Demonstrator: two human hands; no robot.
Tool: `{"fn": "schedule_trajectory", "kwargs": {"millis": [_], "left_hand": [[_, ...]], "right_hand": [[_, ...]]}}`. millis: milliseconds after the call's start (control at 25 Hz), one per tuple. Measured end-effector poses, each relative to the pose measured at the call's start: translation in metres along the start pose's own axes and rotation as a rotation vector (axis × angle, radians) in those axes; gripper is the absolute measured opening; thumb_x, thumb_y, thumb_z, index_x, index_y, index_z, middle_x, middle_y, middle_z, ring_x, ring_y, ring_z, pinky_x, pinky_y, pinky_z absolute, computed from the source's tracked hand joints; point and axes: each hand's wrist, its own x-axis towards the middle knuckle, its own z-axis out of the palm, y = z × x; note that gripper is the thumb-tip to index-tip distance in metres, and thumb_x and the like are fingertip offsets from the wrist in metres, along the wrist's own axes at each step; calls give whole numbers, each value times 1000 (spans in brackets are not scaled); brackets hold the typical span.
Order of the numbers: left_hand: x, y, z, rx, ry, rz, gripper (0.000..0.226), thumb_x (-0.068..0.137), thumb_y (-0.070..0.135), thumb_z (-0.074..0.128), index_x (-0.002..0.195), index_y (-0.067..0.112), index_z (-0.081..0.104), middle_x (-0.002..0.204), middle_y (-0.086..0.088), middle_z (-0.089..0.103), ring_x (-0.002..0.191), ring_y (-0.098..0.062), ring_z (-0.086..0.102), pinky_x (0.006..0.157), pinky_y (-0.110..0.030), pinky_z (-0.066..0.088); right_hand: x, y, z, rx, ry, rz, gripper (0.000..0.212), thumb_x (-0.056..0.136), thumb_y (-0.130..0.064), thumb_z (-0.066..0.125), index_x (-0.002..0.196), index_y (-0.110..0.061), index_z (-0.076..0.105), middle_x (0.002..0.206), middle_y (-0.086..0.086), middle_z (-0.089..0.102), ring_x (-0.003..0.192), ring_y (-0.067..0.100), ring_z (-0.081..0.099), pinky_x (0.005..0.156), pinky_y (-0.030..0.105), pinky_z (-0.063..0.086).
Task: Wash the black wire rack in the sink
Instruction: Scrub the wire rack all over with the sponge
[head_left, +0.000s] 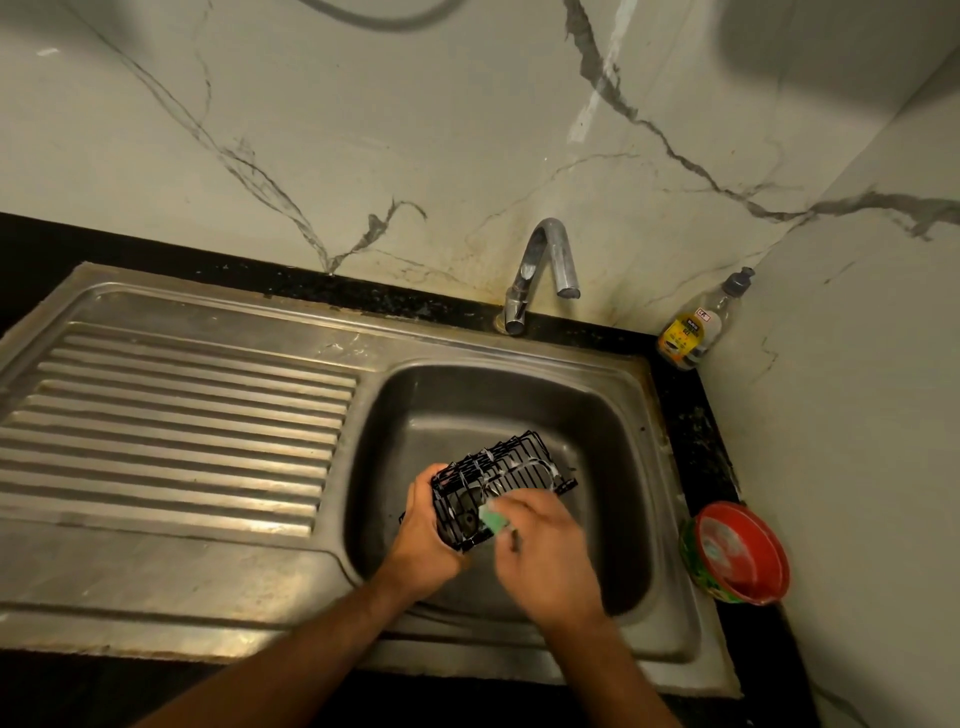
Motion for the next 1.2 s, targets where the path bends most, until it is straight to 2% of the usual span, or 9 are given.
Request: {"fn": "schedule_trajectory", "kwargs": {"millis": [160,360,520,640,760,840,920,1080,1200], "left_hand": [[-3,6,0,17,1,16,101,57,13,90,135,49,37,137,-8,52,126,-16,60,107,-44,50],[0,6,0,-23,-2,0,101,52,15,81,138,43,37,138,-8,52,129,-16,58,108,-50,49],[-2,9,0,-11,1,16,101,54,27,93,136,50,38,137,-7,53,128,-17,58,109,-45,49],[-3,10,0,-14,2,12,106,51,29,96,135,55,37,140,-5,51,129,-15,57,109,-43,48],[-1,11,-1,1,-1,-10,105,49,22,87,131,62,35,137,-3,52,127,-12,58,109,-45,48],[0,8,-2,-1,-8,-27,107,49,21,87,135,55,36,138,-4,52,127,-14,58,109,-47,49],[1,6,-2,-3,-5,-18,107,50,19,88,139,47,36,139,-5,50,129,-13,56,111,-44,47],[1,13,-1,-18,13,2,102,52,15,87,137,39,38,138,-4,48,127,-5,55,106,-18,44],[0,15,-2,-43,-1,-20,103,51,14,85,138,39,37,140,-3,48,127,-2,54,104,-15,43]], "right_hand": [[-7,-2,-7,30,-72,-328,35,76,-12,48,99,-13,75,101,-1,66,94,13,58,86,20,50],[1,37,-14,4,49,-123,35,71,1,59,97,-14,75,104,-1,64,95,12,61,84,28,54],[-11,6,-8,15,-83,-402,29,83,-9,54,103,-16,73,107,0,65,96,18,60,87,25,51],[-8,7,-11,19,-103,-492,28,81,-8,54,99,-15,74,104,2,65,95,19,60,85,26,52],[5,38,-13,12,53,-271,31,73,1,56,91,-13,77,100,2,65,92,17,61,81,28,54],[10,46,-13,-1,95,-65,36,67,10,66,92,-14,78,101,2,65,94,15,61,81,31,57],[6,34,-7,8,89,-80,30,70,1,65,94,-13,76,101,2,65,94,17,62,83,29,55],[8,18,0,51,19,-230,21,88,-23,60,98,-12,76,96,0,66,91,15,61,85,24,52],[34,35,-4,38,55,97,21,94,-23,59,101,-12,76,100,0,65,92,15,62,90,33,52]]}}
